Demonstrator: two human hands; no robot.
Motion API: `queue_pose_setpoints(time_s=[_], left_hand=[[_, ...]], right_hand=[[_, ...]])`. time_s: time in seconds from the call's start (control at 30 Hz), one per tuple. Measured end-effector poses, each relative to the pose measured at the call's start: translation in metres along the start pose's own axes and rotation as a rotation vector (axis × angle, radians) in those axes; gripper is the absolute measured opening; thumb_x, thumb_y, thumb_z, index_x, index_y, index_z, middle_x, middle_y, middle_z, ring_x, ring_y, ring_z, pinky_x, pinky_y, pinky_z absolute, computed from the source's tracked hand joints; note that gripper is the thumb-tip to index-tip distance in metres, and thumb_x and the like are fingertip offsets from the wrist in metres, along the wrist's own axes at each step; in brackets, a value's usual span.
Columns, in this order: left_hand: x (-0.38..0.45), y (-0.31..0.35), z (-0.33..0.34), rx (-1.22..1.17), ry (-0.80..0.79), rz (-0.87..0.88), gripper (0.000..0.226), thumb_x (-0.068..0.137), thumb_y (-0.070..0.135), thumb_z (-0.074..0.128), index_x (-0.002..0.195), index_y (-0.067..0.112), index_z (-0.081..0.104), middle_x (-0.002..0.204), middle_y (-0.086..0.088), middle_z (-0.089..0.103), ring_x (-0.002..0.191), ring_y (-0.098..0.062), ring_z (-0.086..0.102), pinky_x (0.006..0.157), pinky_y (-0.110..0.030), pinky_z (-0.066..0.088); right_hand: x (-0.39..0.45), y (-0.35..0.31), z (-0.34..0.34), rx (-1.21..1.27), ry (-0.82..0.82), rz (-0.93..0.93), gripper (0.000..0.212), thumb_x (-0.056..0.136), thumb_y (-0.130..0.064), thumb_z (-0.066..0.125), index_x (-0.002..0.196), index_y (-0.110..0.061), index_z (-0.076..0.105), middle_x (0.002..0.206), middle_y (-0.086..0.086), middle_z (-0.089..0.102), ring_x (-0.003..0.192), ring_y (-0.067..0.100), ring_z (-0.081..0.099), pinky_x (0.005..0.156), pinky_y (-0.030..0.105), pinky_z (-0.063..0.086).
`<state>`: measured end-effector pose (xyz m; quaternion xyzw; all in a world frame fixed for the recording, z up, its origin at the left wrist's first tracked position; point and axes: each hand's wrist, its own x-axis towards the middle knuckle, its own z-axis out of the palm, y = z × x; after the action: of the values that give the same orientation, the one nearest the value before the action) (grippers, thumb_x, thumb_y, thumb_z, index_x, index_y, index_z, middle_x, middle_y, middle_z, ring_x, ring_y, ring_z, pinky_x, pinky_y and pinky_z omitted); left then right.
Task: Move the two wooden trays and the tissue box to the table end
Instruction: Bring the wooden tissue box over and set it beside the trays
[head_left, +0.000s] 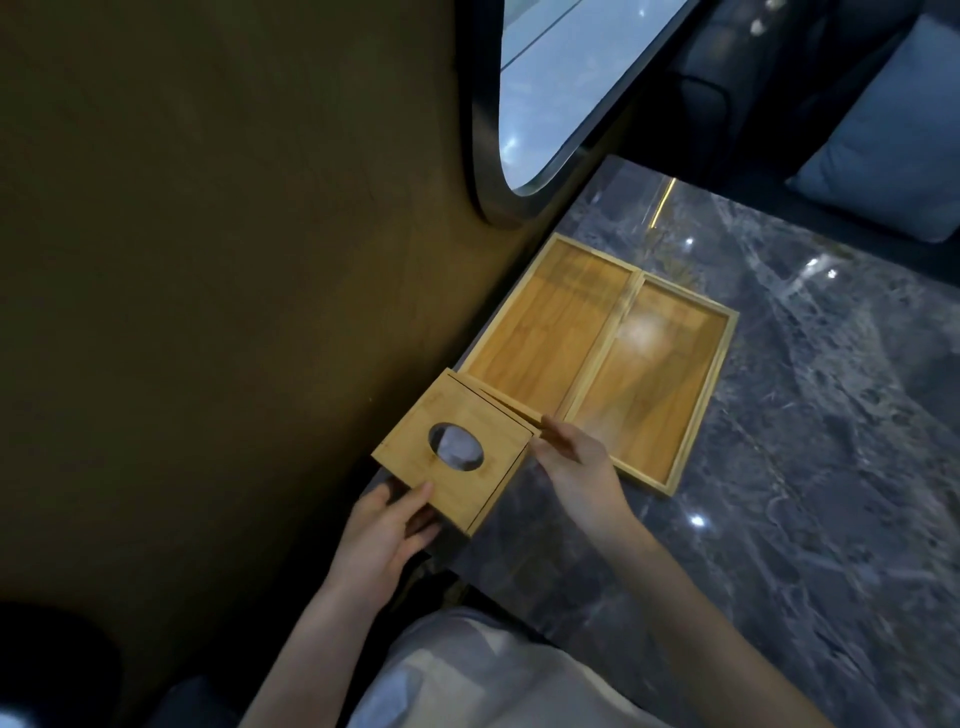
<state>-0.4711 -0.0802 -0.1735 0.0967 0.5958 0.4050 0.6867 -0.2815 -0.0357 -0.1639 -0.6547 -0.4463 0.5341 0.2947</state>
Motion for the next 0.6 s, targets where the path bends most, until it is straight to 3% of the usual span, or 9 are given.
queue_pose_setpoints(time_s=[0.1, 0.23, 0.33, 0.43, 0.6], left_hand=[[0.002, 0.001, 0.001, -0.012, 0.016, 0.013, 0.018, 0.085, 0.007, 0.057, 0.096, 0.021, 0.058, 0.11, -0.013, 0.064, 0.102, -0.025, 0.06, 0.074, -0.034, 0.051], [0.004, 0.001, 0.004, 0.023, 0.028, 0.033, 0.018, 0.086, 0.008, 0.056, 0.099, 0.021, 0.058, 0.11, -0.011, 0.064, 0.102, -0.024, 0.061, 0.073, -0.033, 0.052], [0.007, 0.006, 0.006, 0.025, 0.046, 0.052, 0.025, 0.088, 0.01, 0.055, 0.111, 0.018, 0.055, 0.11, -0.009, 0.064, 0.103, -0.023, 0.06, 0.075, -0.035, 0.052], [0.012, 0.015, 0.006, 0.035, 0.057, 0.071, 0.019, 0.089, 0.009, 0.053, 0.105, 0.017, 0.058, 0.104, -0.007, 0.064, 0.099, -0.022, 0.06, 0.075, -0.036, 0.051], [0.018, 0.021, 0.005, 0.038, 0.055, 0.063, 0.014, 0.088, 0.009, 0.054, 0.092, 0.021, 0.06, 0.103, -0.007, 0.064, 0.098, -0.021, 0.06, 0.072, -0.034, 0.052]], right_hand=[[0.004, -0.004, 0.002, -0.057, -0.033, -0.067, 0.025, 0.089, -0.022, 0.053, 0.113, -0.024, 0.06, 0.097, -0.013, 0.065, 0.097, 0.005, 0.059, 0.088, 0.023, 0.045], [0.015, -0.01, 0.002, -0.094, -0.055, -0.068, 0.022, 0.089, -0.021, 0.054, 0.107, -0.032, 0.06, 0.092, -0.021, 0.061, 0.09, -0.004, 0.053, 0.073, 0.011, 0.036], [0.021, -0.014, 0.004, -0.126, -0.04, -0.056, 0.026, 0.088, -0.021, 0.056, 0.113, -0.024, 0.061, 0.098, -0.015, 0.061, 0.094, 0.002, 0.053, 0.079, 0.017, 0.038], [0.024, -0.017, 0.006, -0.143, -0.036, -0.065, 0.028, 0.088, -0.02, 0.055, 0.116, -0.021, 0.06, 0.099, -0.014, 0.06, 0.096, 0.003, 0.052, 0.08, 0.017, 0.038], [0.027, -0.021, 0.009, -0.096, -0.023, -0.031, 0.031, 0.088, -0.019, 0.056, 0.119, -0.016, 0.057, 0.112, -0.002, 0.064, 0.109, 0.014, 0.056, 0.095, 0.03, 0.043]])
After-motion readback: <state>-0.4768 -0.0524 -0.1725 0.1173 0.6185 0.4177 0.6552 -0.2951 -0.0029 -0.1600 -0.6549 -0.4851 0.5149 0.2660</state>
